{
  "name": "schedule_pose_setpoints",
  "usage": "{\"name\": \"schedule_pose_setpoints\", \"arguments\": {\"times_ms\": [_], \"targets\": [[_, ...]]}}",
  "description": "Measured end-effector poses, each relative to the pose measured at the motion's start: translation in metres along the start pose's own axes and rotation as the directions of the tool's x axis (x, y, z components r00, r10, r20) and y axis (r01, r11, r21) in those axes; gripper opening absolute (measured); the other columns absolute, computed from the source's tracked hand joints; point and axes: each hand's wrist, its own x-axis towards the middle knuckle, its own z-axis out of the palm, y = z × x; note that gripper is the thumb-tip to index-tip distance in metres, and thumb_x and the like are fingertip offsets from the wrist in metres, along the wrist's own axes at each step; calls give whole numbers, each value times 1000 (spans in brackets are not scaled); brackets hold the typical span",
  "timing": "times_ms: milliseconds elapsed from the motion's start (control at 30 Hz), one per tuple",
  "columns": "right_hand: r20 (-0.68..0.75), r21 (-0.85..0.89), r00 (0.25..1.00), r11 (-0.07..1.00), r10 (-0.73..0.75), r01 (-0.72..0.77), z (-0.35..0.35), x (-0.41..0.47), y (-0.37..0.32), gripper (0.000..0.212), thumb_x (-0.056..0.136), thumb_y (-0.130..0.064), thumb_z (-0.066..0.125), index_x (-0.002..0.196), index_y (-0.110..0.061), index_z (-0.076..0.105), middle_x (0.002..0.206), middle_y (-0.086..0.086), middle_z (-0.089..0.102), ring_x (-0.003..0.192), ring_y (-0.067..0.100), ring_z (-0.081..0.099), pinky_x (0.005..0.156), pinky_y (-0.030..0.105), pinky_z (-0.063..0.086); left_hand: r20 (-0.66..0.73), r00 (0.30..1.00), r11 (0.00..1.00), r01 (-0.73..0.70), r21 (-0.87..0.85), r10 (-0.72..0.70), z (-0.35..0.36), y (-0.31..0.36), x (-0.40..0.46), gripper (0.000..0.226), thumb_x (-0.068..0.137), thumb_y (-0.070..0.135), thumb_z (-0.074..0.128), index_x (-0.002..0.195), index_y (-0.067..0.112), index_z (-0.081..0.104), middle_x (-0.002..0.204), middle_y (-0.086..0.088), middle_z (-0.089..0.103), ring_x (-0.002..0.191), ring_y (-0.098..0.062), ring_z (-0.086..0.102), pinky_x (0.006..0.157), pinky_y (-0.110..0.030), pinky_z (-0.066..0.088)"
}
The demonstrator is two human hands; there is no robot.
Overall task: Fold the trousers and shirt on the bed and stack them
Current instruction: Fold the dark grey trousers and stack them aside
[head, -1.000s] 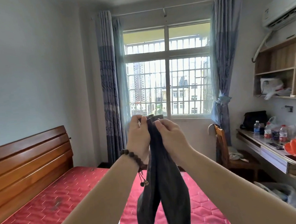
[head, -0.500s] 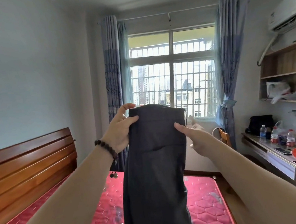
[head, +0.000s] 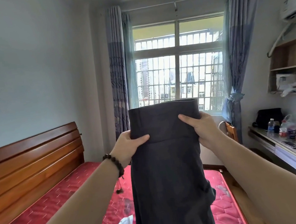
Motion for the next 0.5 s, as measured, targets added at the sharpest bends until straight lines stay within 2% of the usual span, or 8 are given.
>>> {"name": "schedule_pose_setpoints", "arguments": {"times_ms": [67,133,167,233,333,400,500], "targets": [[155,-46,987,998,51,-44,-12,-3,-3,40,67,-23,80,105,-17,68,105,2,73,93,17,71,71,26,57,-38,999,994,-30,-105,26,-2,2,4,19,87,1,62,106,-3,65,92,-6,74,81,-18,71,68,-30,59],[288,-151,943,980,167,-128,-29,-10,-2,46,74,-27,74,118,-17,64,116,1,70,104,19,67,82,36,56,-34,999,983,-28,-183,22,-5,4,6,18,91,2,57,107,-2,64,95,-8,73,83,-20,69,71,-32,59],[286,-189,939,972,190,-139,-35,-14,1,45,76,-26,72,119,-16,64,118,2,69,106,21,66,85,40,55,-30,999,980,-24,-199,18,-5,4,7,18,92,3,55,108,-1,64,96,-9,72,84,-21,69,71,-33,59],[181,-187,974,977,136,-101,-39,-23,7,39,76,-21,73,114,-11,68,116,7,69,105,25,67,87,41,55,-30,999,978,-37,-204,31,-4,5,4,18,92,4,55,107,1,64,95,-7,73,84,-20,70,68,-31,59],[82,-81,997,997,18,-12,-30,-41,8,34,74,-13,74,107,-7,69,106,9,73,97,25,70,80,32,58,-59,994,978,-96,-184,86,-7,3,-5,13,91,14,60,101,15,68,97,-1,74,91,-18,70,71,-29,57],[37,-53,999,999,-7,9,-25,-53,5,22,80,-7,70,102,-10,70,100,5,74,91,21,71,74,27,58,-32,996,993,-90,-81,87,-12,-2,-18,11,88,22,66,98,25,69,99,5,74,94,-17,70,71,-28,57],[-4,-35,1000,999,-9,9,-21,-74,-2,15,87,-5,64,98,-15,68,95,0,75,88,18,72,71,26,58,-38,996,994,-74,75,77,-11,-9,-43,9,86,19,68,94,24,71,97,4,75,96,-21,69,76,-31,58]]}}
